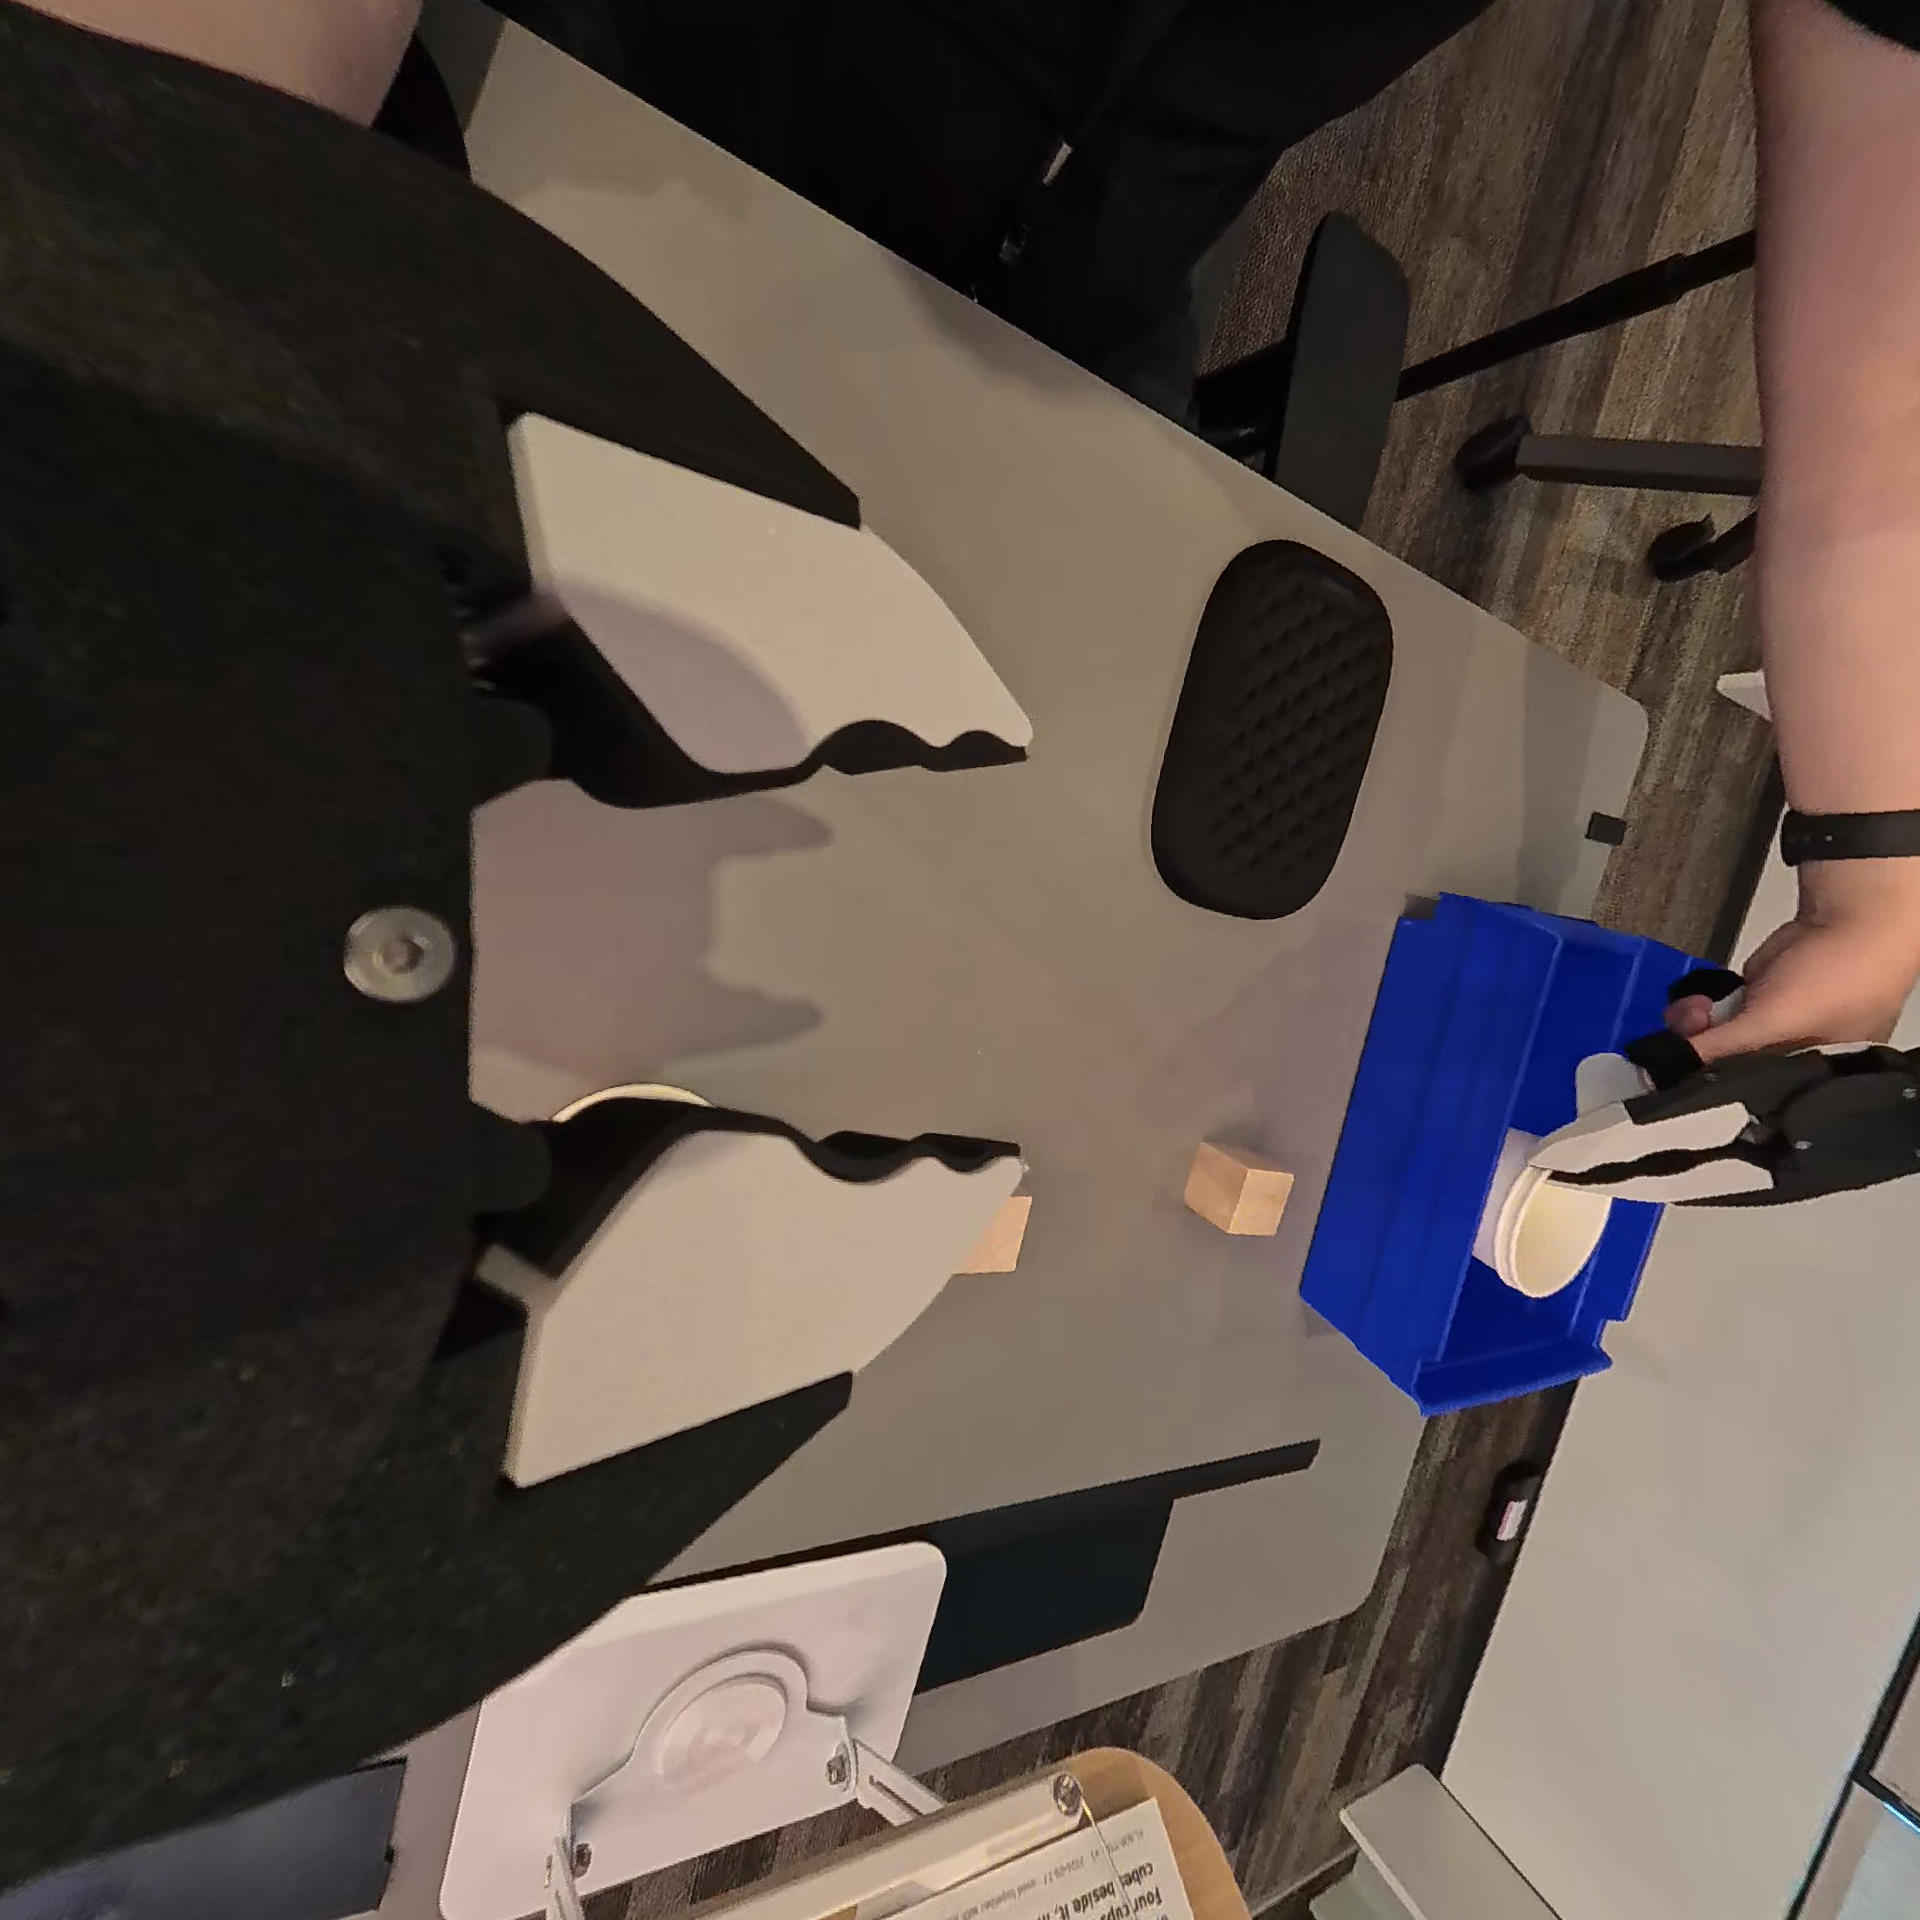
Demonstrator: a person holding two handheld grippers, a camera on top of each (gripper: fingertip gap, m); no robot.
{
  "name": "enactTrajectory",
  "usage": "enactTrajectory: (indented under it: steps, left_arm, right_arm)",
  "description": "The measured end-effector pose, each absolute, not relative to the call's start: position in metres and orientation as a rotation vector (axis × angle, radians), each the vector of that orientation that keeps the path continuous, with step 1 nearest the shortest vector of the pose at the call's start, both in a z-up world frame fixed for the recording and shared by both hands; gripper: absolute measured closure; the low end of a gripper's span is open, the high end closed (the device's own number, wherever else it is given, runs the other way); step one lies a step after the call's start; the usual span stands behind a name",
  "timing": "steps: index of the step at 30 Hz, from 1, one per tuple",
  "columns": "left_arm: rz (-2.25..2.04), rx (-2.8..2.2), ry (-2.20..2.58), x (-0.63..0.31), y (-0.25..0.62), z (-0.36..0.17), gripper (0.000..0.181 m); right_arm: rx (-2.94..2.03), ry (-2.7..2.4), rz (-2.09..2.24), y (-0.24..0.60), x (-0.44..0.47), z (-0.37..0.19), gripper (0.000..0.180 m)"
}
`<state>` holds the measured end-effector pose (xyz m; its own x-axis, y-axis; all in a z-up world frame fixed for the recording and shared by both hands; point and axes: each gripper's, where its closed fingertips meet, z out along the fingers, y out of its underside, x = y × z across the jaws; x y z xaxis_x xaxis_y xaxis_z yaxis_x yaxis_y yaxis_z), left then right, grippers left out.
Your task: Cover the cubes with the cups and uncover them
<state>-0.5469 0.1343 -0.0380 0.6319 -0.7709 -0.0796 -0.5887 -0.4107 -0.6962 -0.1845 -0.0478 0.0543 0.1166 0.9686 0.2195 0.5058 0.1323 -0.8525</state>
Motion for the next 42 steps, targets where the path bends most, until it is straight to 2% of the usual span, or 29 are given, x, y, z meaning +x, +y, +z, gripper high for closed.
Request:
enactTrajectory:
  steps: [7, 26, 42]
  left_arm:
    - [-0.378, -2.131, 1.026, -0.547, 0.135, -0.037, 0.178]
    - [-0.332, -2.074, 0.996, -0.552, 0.140, -0.010, 0.178]
    - [-0.270, -1.980, 0.962, -0.558, 0.139, 0.049, 0.178]
  right_arm:
    - [-1.515, -1.528, 0.652, -0.048, -0.185, 0.050, 0.113]
    - [-1.582, -1.561, 0.653, -0.043, -0.184, 0.033, 0.115]
    - [-1.595, -1.537, 0.661, -0.035, -0.181, 0.029, 0.116]
